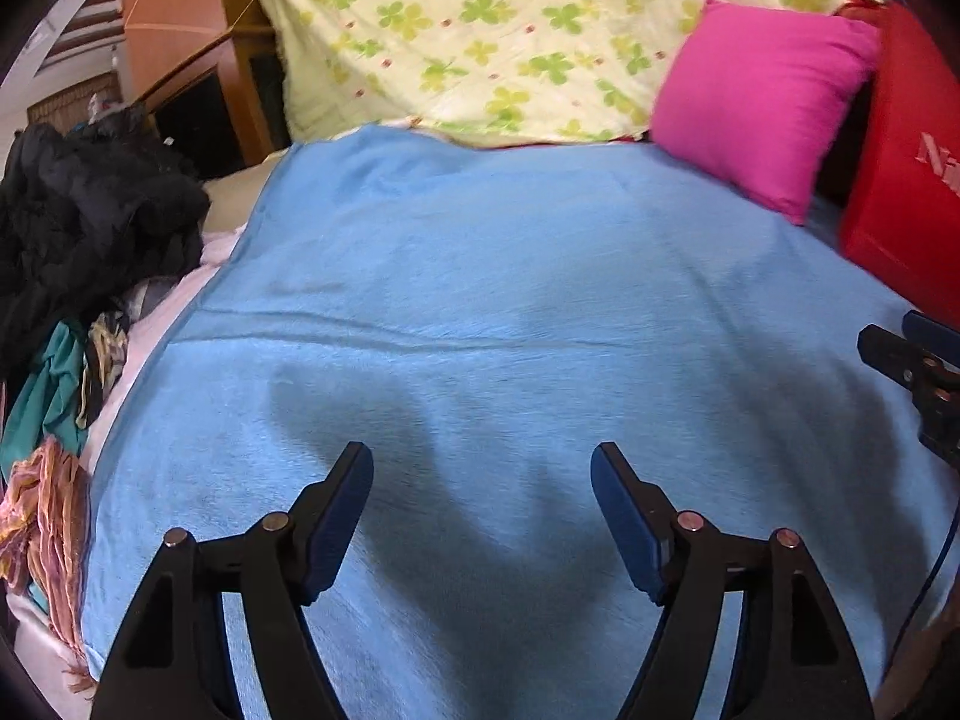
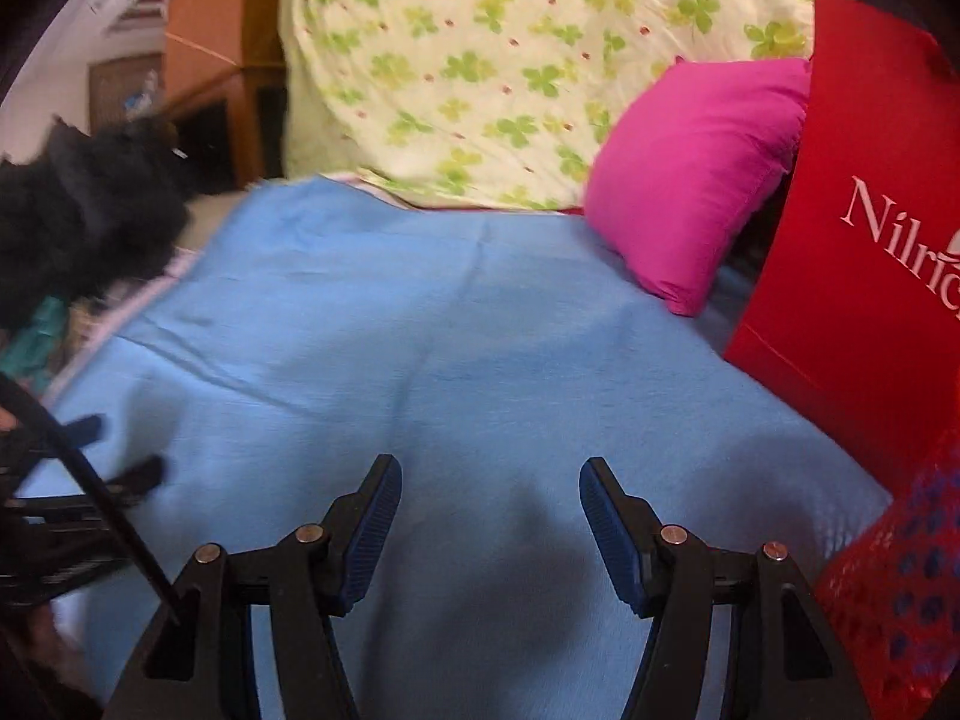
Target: Collect trash
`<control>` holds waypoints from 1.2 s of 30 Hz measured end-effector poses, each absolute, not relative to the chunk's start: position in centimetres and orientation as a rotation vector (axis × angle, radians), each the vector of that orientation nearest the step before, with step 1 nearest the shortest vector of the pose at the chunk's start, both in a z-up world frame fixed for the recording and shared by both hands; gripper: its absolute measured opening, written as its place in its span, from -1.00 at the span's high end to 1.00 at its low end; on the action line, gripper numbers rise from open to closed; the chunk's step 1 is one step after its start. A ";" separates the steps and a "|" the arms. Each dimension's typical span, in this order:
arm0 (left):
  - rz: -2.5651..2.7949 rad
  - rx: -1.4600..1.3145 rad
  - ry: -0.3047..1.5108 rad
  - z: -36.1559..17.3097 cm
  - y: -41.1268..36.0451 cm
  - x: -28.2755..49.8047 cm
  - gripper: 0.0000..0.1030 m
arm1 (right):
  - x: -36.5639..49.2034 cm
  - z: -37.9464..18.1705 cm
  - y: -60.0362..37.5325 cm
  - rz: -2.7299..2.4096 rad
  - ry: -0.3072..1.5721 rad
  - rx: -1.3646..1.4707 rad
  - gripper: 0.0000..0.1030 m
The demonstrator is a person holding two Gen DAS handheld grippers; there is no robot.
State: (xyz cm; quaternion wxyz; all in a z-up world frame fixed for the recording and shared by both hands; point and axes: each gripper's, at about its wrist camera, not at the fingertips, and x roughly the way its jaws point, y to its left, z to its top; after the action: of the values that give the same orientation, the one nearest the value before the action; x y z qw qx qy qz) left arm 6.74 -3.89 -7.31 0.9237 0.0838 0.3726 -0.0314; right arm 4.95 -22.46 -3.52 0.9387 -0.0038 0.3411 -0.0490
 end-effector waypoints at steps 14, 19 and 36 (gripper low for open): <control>0.054 0.142 0.885 -10.3 -2.3 10.7 -0.82 | 10.2 -7.9 -24.6 -0.249 0.812 -0.079 -0.84; 0.060 -0.042 0.911 -11.2 0.2 11.1 -1.00 | 10.6 -8.3 -27.6 -0.181 0.848 0.105 -1.00; 0.088 -0.003 0.874 -11.4 -0.8 10.6 -1.00 | 10.1 -8.5 -27.1 -0.173 0.837 0.083 -1.00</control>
State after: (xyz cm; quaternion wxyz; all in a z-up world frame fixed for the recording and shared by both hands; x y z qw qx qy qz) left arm 10.63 -0.81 -11.43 0.9050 -0.0012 0.4232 0.0428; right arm 10.15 -27.13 -8.47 0.9093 0.0402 0.4056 -0.0839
